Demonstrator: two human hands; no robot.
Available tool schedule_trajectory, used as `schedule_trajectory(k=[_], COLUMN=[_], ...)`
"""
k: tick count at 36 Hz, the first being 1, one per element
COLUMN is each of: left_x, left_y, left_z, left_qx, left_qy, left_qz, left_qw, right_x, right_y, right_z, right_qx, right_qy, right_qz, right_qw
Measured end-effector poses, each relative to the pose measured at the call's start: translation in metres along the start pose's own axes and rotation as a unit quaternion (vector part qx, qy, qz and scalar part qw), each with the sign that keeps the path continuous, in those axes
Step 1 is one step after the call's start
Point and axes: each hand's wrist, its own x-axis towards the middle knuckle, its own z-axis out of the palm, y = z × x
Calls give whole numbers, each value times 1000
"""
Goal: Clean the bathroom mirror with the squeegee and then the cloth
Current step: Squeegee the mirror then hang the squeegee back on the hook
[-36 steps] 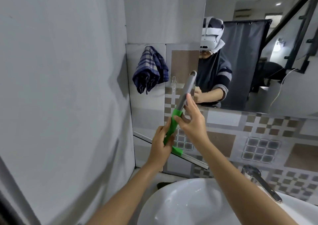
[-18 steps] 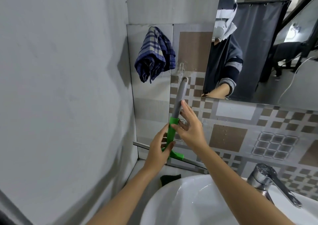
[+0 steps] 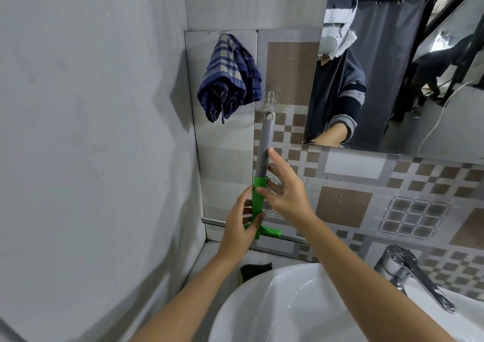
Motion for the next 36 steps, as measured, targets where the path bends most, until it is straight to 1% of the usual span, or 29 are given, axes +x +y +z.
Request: schedule_trajectory(k=[4, 10, 18, 30, 36], left_x=[2, 7, 18, 32, 32], left_y=[-2, -8, -16, -24, -24], left_z=[0, 1, 4, 15, 14], left_qx=[-5, 5, 13, -9, -19], left_qy=[0, -23, -22, -22, -14], left_qz=[-2, -26, -46, -57, -41], left_qw=[1000, 999, 999, 998, 999], right_x=[2, 3, 6, 12, 7], right_y=[1, 6, 10, 19, 15], right_z=[1, 1, 2, 0, -3], right_qx=[-4, 6, 7, -83, -74], right_qy=[-4, 0, -4, 23, 34], right_qz=[7, 33, 59, 40, 14], right_qw=[1000, 999, 998, 995, 997])
